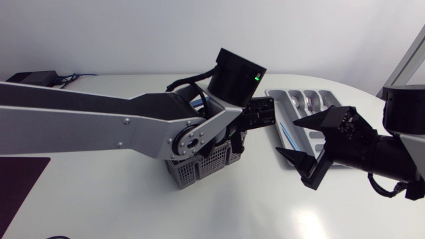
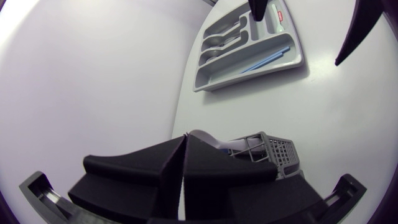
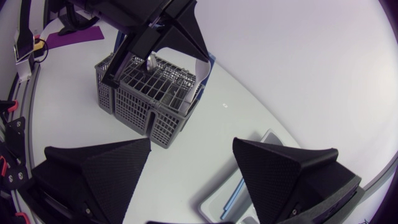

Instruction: Unload the cutlery basket into the drawer organizer.

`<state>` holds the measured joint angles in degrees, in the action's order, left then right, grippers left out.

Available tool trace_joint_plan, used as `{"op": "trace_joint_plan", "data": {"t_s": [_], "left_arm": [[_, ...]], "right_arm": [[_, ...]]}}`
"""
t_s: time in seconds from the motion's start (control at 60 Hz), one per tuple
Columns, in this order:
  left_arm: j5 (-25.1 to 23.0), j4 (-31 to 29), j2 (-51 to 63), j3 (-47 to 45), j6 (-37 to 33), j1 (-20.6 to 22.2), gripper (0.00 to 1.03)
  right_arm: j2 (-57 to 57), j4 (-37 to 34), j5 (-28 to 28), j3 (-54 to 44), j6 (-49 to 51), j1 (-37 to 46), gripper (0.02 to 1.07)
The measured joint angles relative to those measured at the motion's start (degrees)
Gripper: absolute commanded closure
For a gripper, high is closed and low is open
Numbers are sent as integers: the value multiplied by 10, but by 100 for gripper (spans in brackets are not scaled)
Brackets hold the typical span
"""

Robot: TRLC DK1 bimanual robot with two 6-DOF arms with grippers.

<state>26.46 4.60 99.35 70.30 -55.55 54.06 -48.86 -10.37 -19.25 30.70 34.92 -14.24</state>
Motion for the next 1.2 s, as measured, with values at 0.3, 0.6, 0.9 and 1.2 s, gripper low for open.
{"op": "trace_joint_plan", "data": {"t_s": [0.3,0.6,0.9,1.2], "left_arm": [[0,7,-4,-11,0,1,82],[-7,-47,-4,-10,1,1,8],[-37,-173,-41,23,53,-6,7],[-99,-286,-142,35,122,-23,7]], "right_arm": [[-10,6,0,-8,0,-4,12],[-11,12,0,-8,0,-7,12],[-31,17,-1,-7,-10,-15,12],[-127,44,-20,47,-55,-26,15]]}}
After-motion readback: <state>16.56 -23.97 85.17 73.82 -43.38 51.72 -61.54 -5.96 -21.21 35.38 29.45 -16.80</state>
